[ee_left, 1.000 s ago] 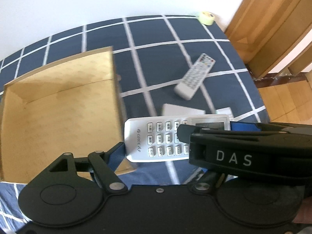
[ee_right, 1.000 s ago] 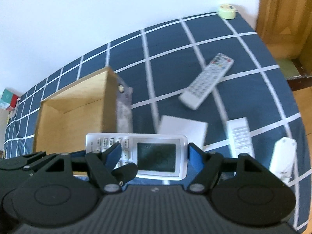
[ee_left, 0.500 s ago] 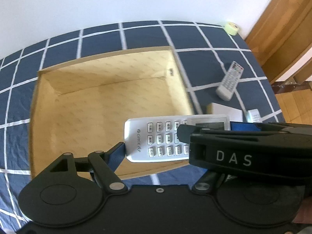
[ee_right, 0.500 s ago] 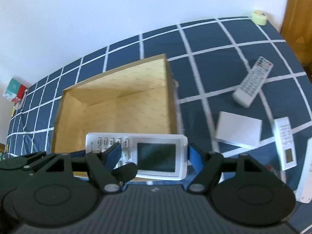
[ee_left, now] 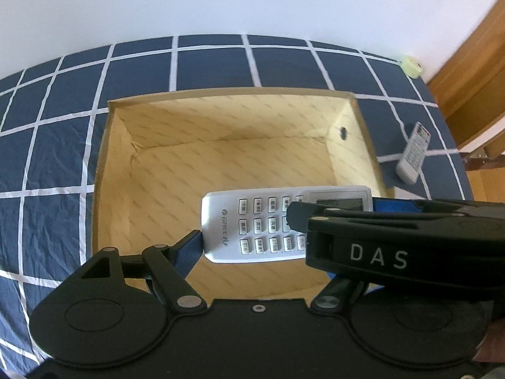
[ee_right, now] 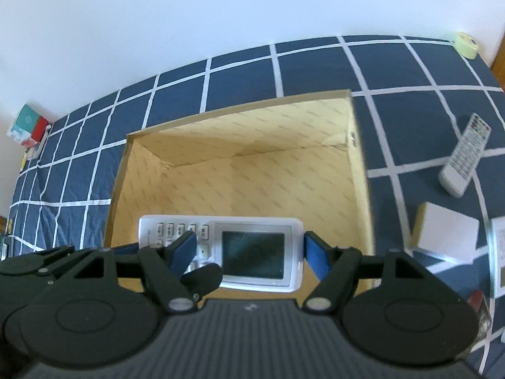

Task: Organize objects
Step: 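Lift the handset remote with the right gripper and carry it over the box, then lower the handset into the box and open the right gripper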

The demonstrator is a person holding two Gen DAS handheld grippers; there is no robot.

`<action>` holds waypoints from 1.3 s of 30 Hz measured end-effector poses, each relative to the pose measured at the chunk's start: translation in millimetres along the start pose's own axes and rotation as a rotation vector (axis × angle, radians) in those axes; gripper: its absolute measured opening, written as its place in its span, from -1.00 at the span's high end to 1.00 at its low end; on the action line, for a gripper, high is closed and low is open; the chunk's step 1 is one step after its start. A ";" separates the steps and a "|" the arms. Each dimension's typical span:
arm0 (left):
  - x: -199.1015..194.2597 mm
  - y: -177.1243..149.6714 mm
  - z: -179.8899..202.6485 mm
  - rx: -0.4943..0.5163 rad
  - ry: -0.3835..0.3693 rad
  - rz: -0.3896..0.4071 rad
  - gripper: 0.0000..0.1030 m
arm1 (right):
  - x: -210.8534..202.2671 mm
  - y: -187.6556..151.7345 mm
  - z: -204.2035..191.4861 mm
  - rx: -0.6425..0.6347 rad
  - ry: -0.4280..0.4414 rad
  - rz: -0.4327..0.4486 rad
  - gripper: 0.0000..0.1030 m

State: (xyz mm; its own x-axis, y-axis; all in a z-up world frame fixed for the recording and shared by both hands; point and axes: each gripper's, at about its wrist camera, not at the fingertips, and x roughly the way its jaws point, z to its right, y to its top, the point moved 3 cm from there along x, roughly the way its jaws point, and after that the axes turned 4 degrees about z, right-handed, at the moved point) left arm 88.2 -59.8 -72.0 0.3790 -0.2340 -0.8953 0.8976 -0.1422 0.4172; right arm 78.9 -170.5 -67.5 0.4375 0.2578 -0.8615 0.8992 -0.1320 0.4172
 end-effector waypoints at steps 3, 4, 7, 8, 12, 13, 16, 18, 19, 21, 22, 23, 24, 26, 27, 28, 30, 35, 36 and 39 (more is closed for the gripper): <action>10.9 7.9 -11.5 -0.015 -0.004 -0.008 -0.45 | 15.1 9.2 -6.6 -0.019 -0.003 -0.014 -0.42; 15.2 10.5 -15.2 -0.019 -0.005 -0.013 -0.45 | 21.2 12.8 -8.4 -0.024 -0.004 -0.022 -0.42; 28.7 17.0 -25.1 -0.033 -0.008 -0.028 -0.45 | 38.4 21.3 -11.8 -0.031 -0.007 -0.042 -0.42; 33.7 19.6 -28.3 -0.038 -0.009 -0.034 -0.45 | 43.5 23.6 -12.5 -0.031 -0.008 -0.048 -0.42; 53.7 28.5 -38.9 -0.048 -0.010 -0.059 -0.45 | 67.1 33.6 -14.0 -0.036 -0.007 -0.076 -0.42; 59.5 30.7 -41.4 -0.052 -0.009 -0.065 -0.45 | 73.1 35.8 -13.6 -0.037 -0.006 -0.083 -0.42; 74.1 36.7 -48.0 -0.059 -0.005 -0.082 -0.45 | 91.7 42.1 -10.6 -0.035 -0.001 -0.104 -0.42; 83.7 40.6 -51.5 -0.064 -0.004 -0.095 -0.45 | 103.3 46.0 -8.4 -0.034 0.000 -0.120 -0.42; 88.4 42.7 -53.1 -0.066 -0.004 -0.101 -0.45 | 107.9 47.5 -7.1 -0.035 0.000 -0.125 -0.42; 98.2 46.1 -55.9 -0.070 -0.003 -0.112 -0.45 | 118.5 51.3 -4.8 -0.038 0.001 -0.137 -0.42; 102.8 47.9 -57.1 -0.072 -0.003 -0.116 -0.45 | 124.5 53.5 -3.1 -0.037 0.002 -0.144 -0.42; 107.3 49.6 -58.6 -0.074 -0.002 -0.121 -0.45 | 129.3 55.2 -2.1 -0.036 0.002 -0.150 -0.42; 112.1 51.0 -60.0 -0.077 -0.002 -0.129 -0.45 | 133.8 56.7 -1.0 -0.036 0.002 -0.156 -0.42; 119.6 53.5 -62.1 -0.079 0.001 -0.137 -0.45 | 142.2 59.9 0.9 -0.036 0.005 -0.165 -0.42; 122.8 55.0 -63.0 -0.079 0.000 -0.140 -0.45 | 145.4 61.2 1.3 -0.036 0.005 -0.166 -0.42; 125.8 56.5 -63.9 -0.080 0.000 -0.144 -0.45 | 148.7 62.8 2.1 -0.033 0.005 -0.169 -0.42; 130.9 60.1 -65.6 -0.079 0.000 -0.144 -0.45 | 153.8 66.1 3.5 -0.031 0.005 -0.171 -0.42; 143.8 65.7 -67.6 -0.085 -0.009 -0.157 -0.45 | 164.4 72.1 8.5 -0.031 -0.004 -0.181 -0.42; 145.6 66.3 -67.8 -0.085 -0.011 -0.159 -0.45 | 166.1 72.9 9.5 -0.032 -0.006 -0.182 -0.42; 151.7 69.3 -67.4 -0.085 -0.015 -0.164 -0.45 | 171.8 75.6 12.8 -0.030 -0.010 -0.186 -0.42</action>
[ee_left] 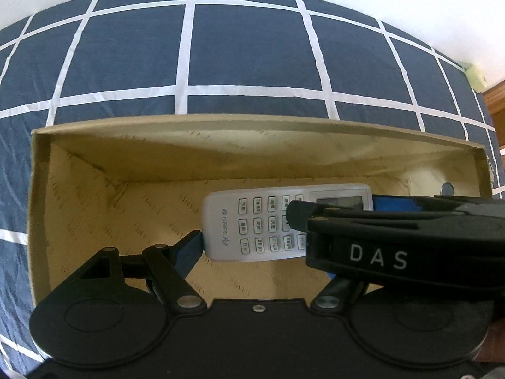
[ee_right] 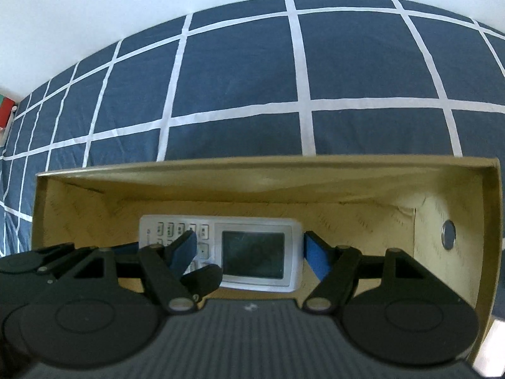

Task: Organize objects
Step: 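Lower the handset into the box and open the right gripper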

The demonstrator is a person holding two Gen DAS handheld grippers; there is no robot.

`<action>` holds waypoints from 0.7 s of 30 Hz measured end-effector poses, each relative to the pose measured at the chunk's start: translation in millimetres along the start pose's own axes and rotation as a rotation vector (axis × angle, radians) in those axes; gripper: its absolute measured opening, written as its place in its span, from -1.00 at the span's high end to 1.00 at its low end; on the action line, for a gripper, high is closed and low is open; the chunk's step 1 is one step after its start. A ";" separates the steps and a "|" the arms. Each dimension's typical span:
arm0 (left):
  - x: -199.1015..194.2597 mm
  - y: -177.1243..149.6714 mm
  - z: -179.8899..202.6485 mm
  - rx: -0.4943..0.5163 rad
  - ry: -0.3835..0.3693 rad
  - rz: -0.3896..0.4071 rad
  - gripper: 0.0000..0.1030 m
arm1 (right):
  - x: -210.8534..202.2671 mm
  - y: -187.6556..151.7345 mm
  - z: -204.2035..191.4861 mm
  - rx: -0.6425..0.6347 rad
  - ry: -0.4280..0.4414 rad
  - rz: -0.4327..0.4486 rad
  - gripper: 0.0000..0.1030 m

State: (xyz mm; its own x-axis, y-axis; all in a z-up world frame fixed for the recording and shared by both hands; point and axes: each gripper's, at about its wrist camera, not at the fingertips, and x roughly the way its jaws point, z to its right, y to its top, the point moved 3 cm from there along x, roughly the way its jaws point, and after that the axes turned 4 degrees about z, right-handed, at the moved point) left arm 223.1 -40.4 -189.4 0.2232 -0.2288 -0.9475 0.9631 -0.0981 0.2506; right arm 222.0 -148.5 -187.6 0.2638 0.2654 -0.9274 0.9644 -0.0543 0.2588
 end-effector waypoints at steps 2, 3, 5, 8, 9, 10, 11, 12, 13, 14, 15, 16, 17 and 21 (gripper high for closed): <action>2.7 1.6 -0.3 0.004 -0.005 -0.001 -0.45 | 3.6 1.9 1.5 0.004 -0.005 0.001 -0.42; 4.0 2.7 -0.5 0.007 -0.004 -0.005 -0.45 | 5.7 2.6 2.5 0.010 -0.005 -0.003 -0.42; 5.9 4.9 -0.5 0.011 -0.003 -0.005 -0.45 | 8.6 4.3 4.1 0.015 -0.004 -0.003 -0.42; 8.0 7.3 -0.8 0.014 -0.004 -0.007 -0.45 | 11.8 7.6 5.4 0.018 -0.006 -0.001 -0.42; 9.1 8.2 -0.2 0.014 -0.004 -0.008 -0.45 | 12.7 8.6 5.7 0.019 -0.006 -0.001 -0.42; 9.7 8.6 -0.3 0.014 -0.005 -0.007 -0.45 | 13.7 9.6 5.8 0.017 -0.007 -0.001 -0.42; 10.8 9.2 -0.2 0.014 -0.006 -0.008 -0.45 | 14.4 10.3 6.0 0.017 -0.008 -0.001 -0.42; 12.0 9.7 0.0 0.014 -0.007 -0.010 -0.45 | 15.1 10.7 6.3 0.021 -0.009 -0.003 -0.42; 12.9 10.1 0.0 0.015 -0.007 -0.012 -0.45 | 16.0 10.8 6.9 0.024 -0.010 -0.006 -0.42; 13.7 10.1 0.2 0.015 -0.006 -0.014 -0.45 | 16.8 10.9 7.5 0.027 -0.009 -0.007 -0.42; 14.4 10.0 0.5 0.016 -0.005 -0.016 -0.45 | 17.6 10.9 7.9 0.028 -0.009 -0.009 -0.42; 15.3 10.0 0.7 0.017 -0.006 -0.019 -0.45 | 18.2 10.6 8.2 0.029 -0.009 -0.010 -0.42; 16.0 10.0 0.7 0.018 -0.005 -0.021 -0.45 | 18.3 10.2 8.6 0.030 -0.009 -0.011 -0.42; 16.9 10.3 0.8 0.013 -0.004 -0.020 -0.47 | 18.7 9.7 9.5 0.032 -0.007 -0.008 -0.43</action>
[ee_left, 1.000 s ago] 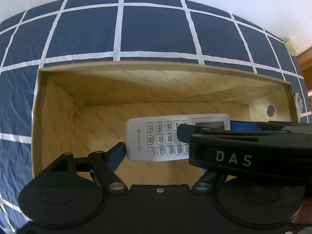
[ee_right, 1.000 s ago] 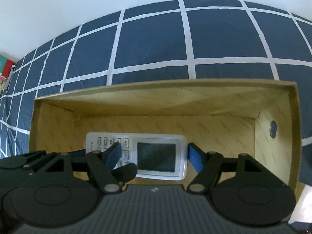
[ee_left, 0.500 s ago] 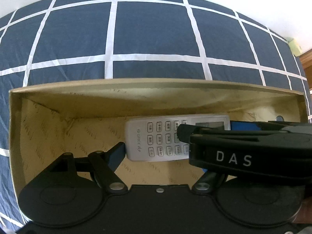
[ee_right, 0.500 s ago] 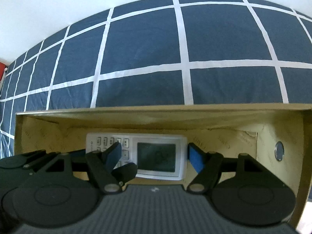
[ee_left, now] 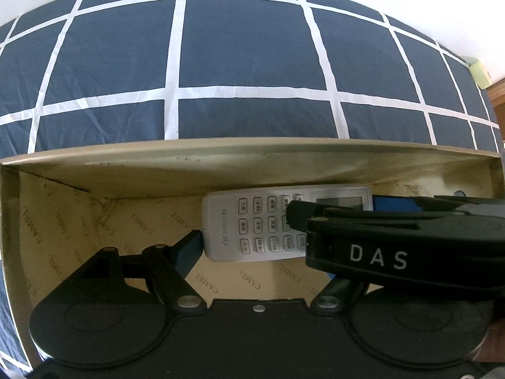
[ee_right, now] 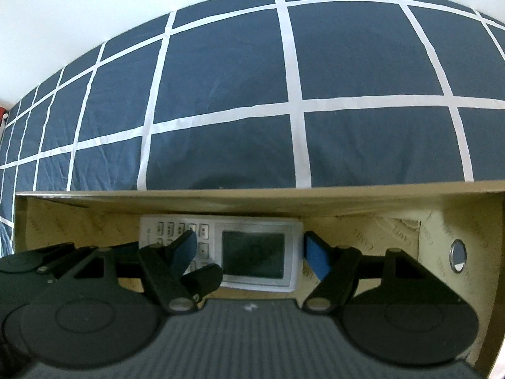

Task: Organize objects
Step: 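Lower the handset into the box and open the right gripper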

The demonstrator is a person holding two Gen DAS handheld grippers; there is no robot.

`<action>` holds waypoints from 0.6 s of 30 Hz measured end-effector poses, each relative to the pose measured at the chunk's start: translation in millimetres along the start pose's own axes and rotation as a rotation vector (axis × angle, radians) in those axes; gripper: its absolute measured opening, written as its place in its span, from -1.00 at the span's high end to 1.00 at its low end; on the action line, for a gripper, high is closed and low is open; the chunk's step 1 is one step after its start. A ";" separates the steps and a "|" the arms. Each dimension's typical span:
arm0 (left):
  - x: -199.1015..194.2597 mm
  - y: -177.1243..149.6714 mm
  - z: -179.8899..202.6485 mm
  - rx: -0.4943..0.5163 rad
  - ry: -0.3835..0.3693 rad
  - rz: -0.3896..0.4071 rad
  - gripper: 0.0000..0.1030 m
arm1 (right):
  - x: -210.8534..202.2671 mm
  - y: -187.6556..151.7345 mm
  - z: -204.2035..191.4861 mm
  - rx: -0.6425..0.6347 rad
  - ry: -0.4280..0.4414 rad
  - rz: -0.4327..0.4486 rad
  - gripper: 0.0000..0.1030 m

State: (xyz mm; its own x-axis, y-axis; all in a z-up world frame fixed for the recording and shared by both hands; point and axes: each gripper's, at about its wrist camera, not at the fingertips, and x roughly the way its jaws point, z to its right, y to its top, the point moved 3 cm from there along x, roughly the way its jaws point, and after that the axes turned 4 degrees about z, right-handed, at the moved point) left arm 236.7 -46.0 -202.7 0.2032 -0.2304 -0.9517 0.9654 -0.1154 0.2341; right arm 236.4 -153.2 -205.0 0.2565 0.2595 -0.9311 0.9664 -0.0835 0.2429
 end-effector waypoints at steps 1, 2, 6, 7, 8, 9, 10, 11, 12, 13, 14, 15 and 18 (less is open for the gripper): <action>0.2 0.1 -0.1 -0.002 0.003 0.000 -0.47 | 0.3 0.0 0.2 0.002 0.001 0.000 -0.43; 0.1 0.3 0.0 -0.001 0.009 0.004 -0.47 | 0.6 -0.2 0.4 0.003 0.002 0.000 -0.43; 0.0 1.1 0.5 0.003 0.012 0.004 -0.47 | 0.8 -0.6 0.7 0.001 0.004 0.000 -0.44; -0.3 1.5 0.6 0.002 0.013 0.002 -0.47 | 1.0 -0.8 0.5 0.004 0.004 0.001 -0.44; -0.5 1.8 0.8 0.001 0.015 0.003 -0.47 | 0.8 -1.0 0.7 0.005 0.005 0.002 -0.43; -0.8 1.7 0.9 0.000 0.016 0.003 -0.48 | 0.7 -1.5 0.5 0.006 0.004 0.003 -0.43; -1.8 1.4 0.8 -0.003 0.015 0.004 -0.49 | 0.1 -1.9 0.5 0.006 0.004 0.005 -0.43; -2.9 1.0 0.7 -0.005 0.014 0.005 -0.50 | -0.7 -2.4 0.3 0.007 0.004 0.007 -0.43; -4.5 0.4 0.9 -0.005 0.013 0.006 -0.50 | -1.4 -3.0 0.1 0.005 0.004 0.008 -0.43; -6.2 -0.5 0.7 -0.009 0.013 0.008 -0.50 | -2.3 -3.6 0.2 0.006 0.005 0.009 -0.44; -8.3 -1.3 0.1 -0.017 0.012 0.008 -0.50 | -3.2 -4.3 0.4 0.008 0.006 0.011 -0.44; -10.1 -2.1 -0.1 -0.021 0.012 0.009 -0.50 | -4.3 -4.7 0.7 0.010 0.008 0.012 -0.44; -17.7 -4.7 -0.5 -0.021 0.020 0.019 -0.52 | -9.7 -6.3 0.9 0.019 0.014 0.021 -0.45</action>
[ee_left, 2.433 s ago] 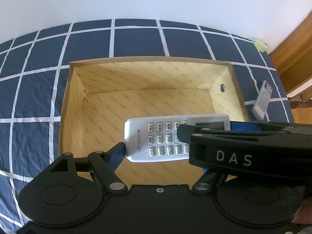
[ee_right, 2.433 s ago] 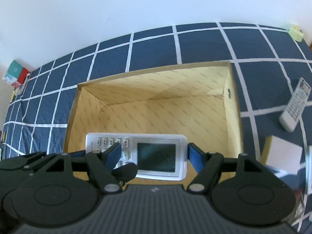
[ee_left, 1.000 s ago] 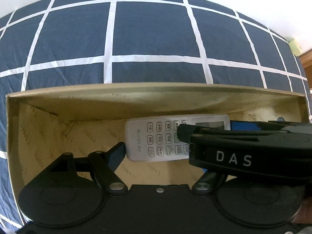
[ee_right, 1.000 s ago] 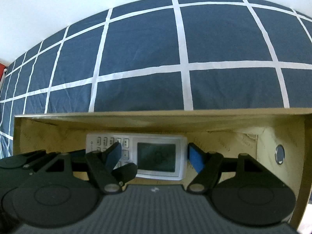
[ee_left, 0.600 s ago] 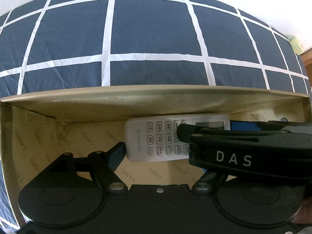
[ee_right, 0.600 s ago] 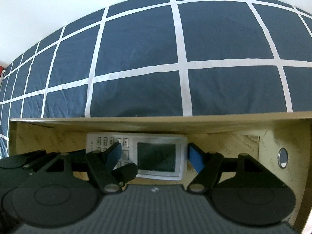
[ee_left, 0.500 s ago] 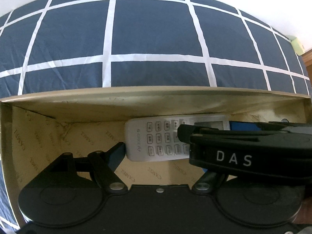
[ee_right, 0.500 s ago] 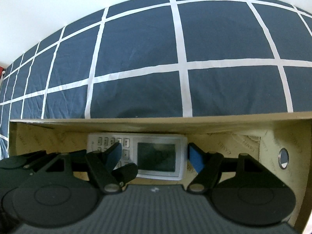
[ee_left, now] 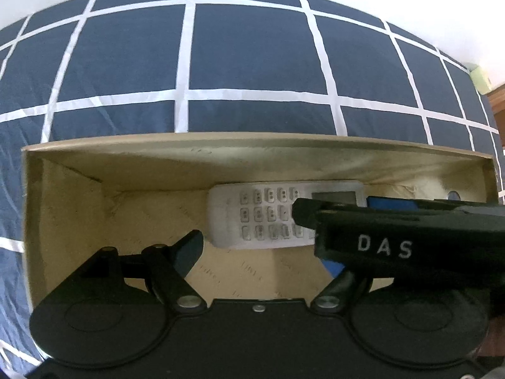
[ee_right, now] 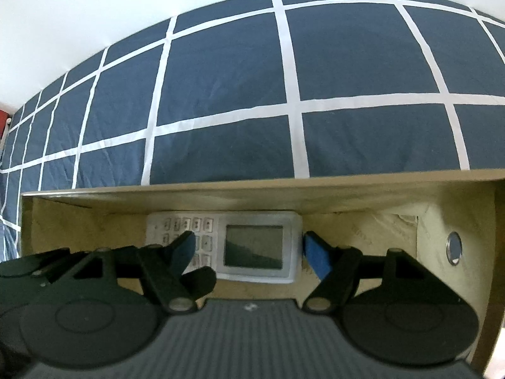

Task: Organize objects
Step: 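Lower the handset into the box and open the right gripper, then move the right gripper to the grey speckled case with red strap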

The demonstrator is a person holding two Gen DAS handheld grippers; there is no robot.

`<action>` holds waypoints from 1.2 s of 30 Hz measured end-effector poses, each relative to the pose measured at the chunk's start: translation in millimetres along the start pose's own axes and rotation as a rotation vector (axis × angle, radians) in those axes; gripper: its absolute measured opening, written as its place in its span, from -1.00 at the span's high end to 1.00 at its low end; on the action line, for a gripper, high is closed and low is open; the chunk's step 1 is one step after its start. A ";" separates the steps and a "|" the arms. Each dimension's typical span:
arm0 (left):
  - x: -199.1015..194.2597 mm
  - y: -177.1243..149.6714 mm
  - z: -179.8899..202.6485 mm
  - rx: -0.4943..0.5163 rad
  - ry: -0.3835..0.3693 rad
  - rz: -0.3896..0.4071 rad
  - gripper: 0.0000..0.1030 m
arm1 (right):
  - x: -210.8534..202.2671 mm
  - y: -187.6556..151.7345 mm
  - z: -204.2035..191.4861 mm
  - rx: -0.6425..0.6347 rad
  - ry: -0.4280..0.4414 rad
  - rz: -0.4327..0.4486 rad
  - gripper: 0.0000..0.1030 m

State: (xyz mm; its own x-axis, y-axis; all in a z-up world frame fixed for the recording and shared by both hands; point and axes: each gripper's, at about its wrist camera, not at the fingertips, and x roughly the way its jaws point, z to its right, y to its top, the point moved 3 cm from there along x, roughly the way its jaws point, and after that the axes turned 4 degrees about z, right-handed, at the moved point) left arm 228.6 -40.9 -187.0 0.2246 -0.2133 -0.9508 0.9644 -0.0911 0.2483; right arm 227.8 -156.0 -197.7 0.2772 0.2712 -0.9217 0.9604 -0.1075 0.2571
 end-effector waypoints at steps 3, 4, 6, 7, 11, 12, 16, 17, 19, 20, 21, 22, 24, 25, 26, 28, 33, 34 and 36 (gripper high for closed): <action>-7.3 -4.0 -0.7 -0.001 0.012 0.006 -0.53 | -8.6 -2.2 -2.7 -0.006 0.001 0.015 -0.48; -10.5 -5.7 -0.7 -0.003 0.013 0.010 -0.54 | -12.3 -3.3 -3.8 -0.008 0.001 0.020 -0.49; -17.1 -8.4 -0.4 -0.003 0.015 0.015 -0.59 | -19.9 -5.4 -4.8 -0.007 0.000 0.032 -0.54; -21.5 -10.2 0.6 -0.002 0.018 0.021 -0.59 | -24.8 -6.9 -5.3 -0.007 -0.001 0.039 -0.55; -38.6 -17.4 6.5 0.013 0.023 0.044 -0.67 | -46.0 -13.0 -7.3 -0.008 0.008 0.072 -0.64; -43.3 -19.2 8.0 0.017 0.026 0.051 -0.67 | -51.1 -14.5 -7.5 -0.008 0.011 0.083 -0.65; -64.8 -27.8 15.2 0.018 0.017 0.078 -0.73 | -75.0 -24.0 -8.3 -0.001 0.015 0.119 -0.77; -69.4 -30.1 17.4 0.024 0.019 0.085 -0.75 | -80.5 -26.6 -8.1 0.001 0.015 0.127 -0.79; -78.7 -35.8 22.8 0.036 0.027 0.097 -0.77 | -94.3 -32.2 -6.1 0.012 0.012 0.147 -0.82; -84.8 -39.7 25.8 0.041 0.027 0.105 -0.78 | -100.8 -35.1 -5.1 0.017 0.012 0.156 -0.84; -88.6 -42.3 28.0 0.045 0.025 0.111 -0.79 | -108.1 -38.7 -4.1 0.022 0.009 0.165 -0.85; -93.0 -45.9 30.8 0.046 0.023 0.117 -0.81 | -114.2 -41.8 -3.6 0.025 0.008 0.173 -0.86; -103.2 -54.2 35.1 0.046 0.021 0.131 -0.83 | -127.0 -49.6 -2.5 0.028 0.003 0.189 -0.88; -108.4 -58.7 37.9 0.048 0.020 0.138 -0.83 | -134.2 -54.1 -1.9 0.029 0.001 0.197 -0.89; -112.1 -62.4 40.4 0.049 0.019 0.143 -0.84 | -140.0 -58.1 -1.5 0.029 -0.002 0.204 -0.91; -119.9 -70.7 45.9 0.051 0.019 0.152 -0.86 | -151.7 -66.1 0.9 0.032 -0.010 0.217 -0.93; -138.8 -91.3 57.8 0.068 0.024 0.175 -0.95 | -176.8 -86.8 10.8 0.038 -0.031 0.241 -1.00; -141.9 -95.7 60.7 0.071 0.025 0.179 -0.96 | -182.7 -92.3 13.5 0.041 -0.031 0.248 -1.00; -147.6 -104.7 67.0 0.082 0.026 0.186 -1.00 | -190.9 -100.8 18.4 0.045 -0.035 0.256 -1.00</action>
State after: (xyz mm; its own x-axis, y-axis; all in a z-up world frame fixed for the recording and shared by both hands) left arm 85.2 -65.0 -60.3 0.4024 -0.2091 -0.8912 0.8915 -0.1319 0.4335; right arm 77.5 -214.6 -53.0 0.5086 0.1962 -0.8383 0.8568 -0.2107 0.4706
